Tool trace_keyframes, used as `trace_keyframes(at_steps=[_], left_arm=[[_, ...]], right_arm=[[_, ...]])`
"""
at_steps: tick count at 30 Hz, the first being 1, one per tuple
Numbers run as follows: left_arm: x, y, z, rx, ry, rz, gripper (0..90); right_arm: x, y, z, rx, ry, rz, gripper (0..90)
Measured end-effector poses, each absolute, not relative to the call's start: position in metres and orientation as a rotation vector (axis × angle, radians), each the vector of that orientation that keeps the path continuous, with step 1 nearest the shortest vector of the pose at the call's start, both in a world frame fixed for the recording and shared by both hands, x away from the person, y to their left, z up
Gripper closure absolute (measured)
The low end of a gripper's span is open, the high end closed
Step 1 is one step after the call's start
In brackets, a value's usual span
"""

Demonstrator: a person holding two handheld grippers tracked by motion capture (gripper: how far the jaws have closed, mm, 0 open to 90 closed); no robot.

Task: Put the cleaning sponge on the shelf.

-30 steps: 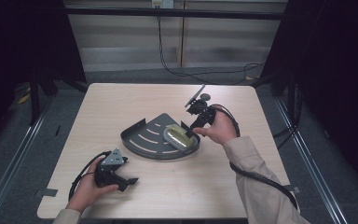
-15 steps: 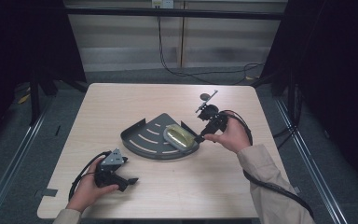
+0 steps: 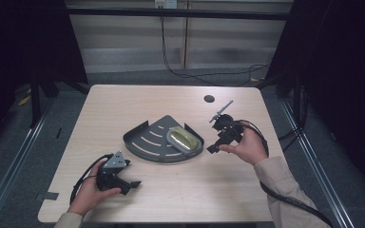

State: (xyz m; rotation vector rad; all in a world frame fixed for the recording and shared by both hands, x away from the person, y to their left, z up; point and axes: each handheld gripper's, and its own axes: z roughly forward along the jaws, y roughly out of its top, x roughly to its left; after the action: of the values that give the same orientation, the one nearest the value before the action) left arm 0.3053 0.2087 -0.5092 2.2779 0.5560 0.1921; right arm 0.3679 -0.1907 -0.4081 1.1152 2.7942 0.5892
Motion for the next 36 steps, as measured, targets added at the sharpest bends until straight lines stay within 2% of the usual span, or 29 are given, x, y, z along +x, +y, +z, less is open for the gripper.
trace_keyframes(at_steps=[17,36], left_arm=[[0.305,0.209,-0.509,2.278,0.556,0.192,8.4],[0.305,0.209,-0.509,2.279,0.557,0.193,8.4]], right_arm=[[0.346,-0.211,-0.431,1.084,2.847,0.509,21.9],[0.319,-0.241,-0.439,1.049,2.873,0.403,22.3]])
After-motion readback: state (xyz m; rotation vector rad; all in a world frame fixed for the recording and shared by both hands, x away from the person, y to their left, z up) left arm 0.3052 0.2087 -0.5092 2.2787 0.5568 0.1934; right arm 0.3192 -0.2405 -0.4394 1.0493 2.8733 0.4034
